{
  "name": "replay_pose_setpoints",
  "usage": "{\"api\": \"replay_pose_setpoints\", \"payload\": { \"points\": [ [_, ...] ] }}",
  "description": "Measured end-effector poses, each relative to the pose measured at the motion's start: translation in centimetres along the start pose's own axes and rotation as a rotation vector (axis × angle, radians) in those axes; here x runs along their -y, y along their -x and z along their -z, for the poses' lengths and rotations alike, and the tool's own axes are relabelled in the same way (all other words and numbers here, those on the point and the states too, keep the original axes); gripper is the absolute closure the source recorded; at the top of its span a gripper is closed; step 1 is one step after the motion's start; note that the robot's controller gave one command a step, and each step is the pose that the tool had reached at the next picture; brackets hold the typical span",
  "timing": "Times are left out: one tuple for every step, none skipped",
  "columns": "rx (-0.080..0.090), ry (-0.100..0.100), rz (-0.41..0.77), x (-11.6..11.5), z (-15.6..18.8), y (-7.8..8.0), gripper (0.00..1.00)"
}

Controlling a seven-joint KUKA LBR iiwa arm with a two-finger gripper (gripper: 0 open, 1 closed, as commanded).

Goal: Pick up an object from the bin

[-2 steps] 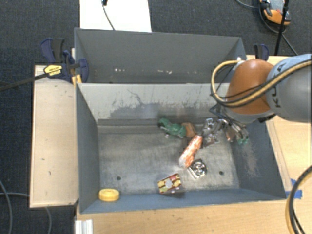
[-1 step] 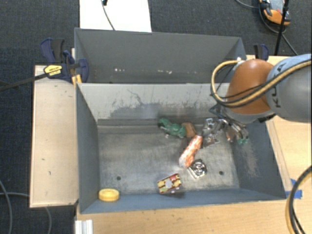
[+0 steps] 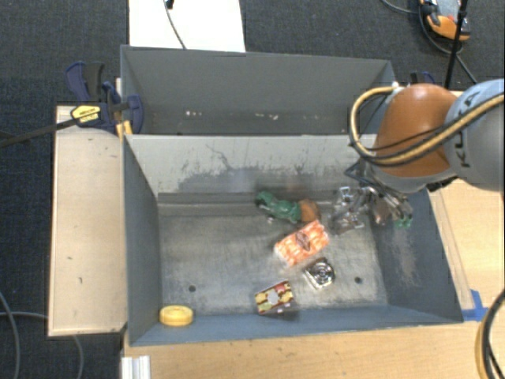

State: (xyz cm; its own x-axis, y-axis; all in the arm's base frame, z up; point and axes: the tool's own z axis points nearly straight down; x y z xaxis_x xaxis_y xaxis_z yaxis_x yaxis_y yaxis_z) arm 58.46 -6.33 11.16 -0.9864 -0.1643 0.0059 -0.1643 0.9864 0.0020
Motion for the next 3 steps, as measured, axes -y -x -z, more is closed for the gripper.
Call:
{"api": "replay_pose_setpoints", "payload": {
  "points": [
    [0.008,-0.001,0.046,-5.11,1.27,-0.09,0.0],
    [0.008,-0.002,0.046,-5.08,1.28,-0.09,0.0],
    [0.008,-0.002,0.047,-5.08,1.24,-0.06,0.0]
  ]
}}
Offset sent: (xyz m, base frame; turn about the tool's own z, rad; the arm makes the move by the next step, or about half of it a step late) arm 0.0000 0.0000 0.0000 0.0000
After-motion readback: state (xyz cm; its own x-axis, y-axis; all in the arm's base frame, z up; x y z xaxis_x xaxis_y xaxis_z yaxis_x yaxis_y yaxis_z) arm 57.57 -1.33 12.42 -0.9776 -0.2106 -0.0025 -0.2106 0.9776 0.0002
